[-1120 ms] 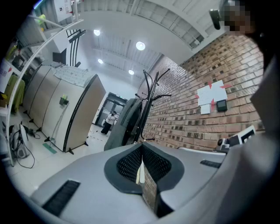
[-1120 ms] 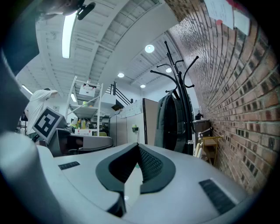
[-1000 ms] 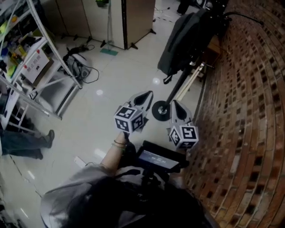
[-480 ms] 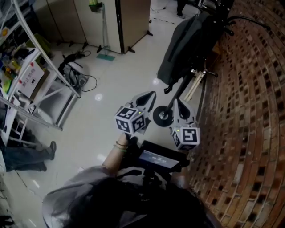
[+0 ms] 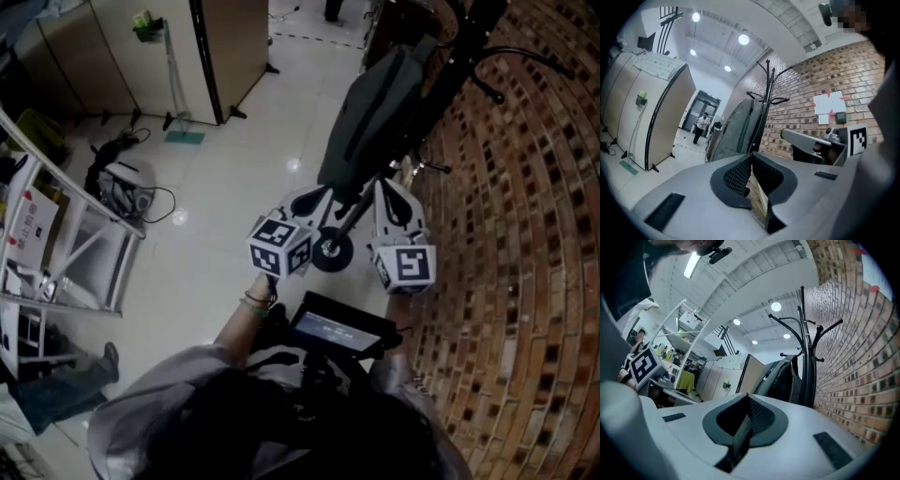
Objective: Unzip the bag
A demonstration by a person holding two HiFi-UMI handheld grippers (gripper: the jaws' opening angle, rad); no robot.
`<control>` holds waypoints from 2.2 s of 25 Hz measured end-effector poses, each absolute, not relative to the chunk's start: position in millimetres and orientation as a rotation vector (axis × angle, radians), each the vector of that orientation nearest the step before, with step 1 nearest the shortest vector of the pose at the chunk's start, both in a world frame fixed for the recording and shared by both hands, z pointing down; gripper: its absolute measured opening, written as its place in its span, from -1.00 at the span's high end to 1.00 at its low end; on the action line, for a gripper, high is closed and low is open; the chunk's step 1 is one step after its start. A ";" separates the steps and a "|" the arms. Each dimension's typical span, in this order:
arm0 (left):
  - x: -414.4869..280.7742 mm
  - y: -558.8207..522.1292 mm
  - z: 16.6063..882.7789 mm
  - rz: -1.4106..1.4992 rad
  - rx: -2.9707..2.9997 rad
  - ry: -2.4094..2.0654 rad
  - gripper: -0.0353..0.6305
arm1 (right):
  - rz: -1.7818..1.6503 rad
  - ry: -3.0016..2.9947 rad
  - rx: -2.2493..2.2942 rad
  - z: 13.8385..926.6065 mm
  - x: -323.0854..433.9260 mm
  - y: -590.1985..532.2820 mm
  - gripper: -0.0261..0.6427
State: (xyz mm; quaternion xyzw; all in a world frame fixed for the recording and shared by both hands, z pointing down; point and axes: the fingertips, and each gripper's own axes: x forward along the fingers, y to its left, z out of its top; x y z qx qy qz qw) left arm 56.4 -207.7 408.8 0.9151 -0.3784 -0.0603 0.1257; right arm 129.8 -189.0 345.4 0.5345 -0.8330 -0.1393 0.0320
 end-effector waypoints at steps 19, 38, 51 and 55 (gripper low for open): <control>27.4 -262.8 427.9 -0.180 2.636 -0.924 0.86 | -0.845 -2.071 1.553 257.3 113.9 -282.4 0.69; 33.1 -272.9 420.0 -0.217 2.614 -1.007 0.86 | -1.037 -1.862 1.325 250.8 102.3 -304.5 0.70; 50.2 -270.6 394.5 -0.347 2.570 -0.929 0.86 | -1.062 -1.945 1.310 233.5 112.3 -308.2 0.88; 72.0 -258.1 336.9 -0.558 2.511 -0.690 0.86 | -0.995 -1.973 1.315 233.1 112.4 -311.1 0.88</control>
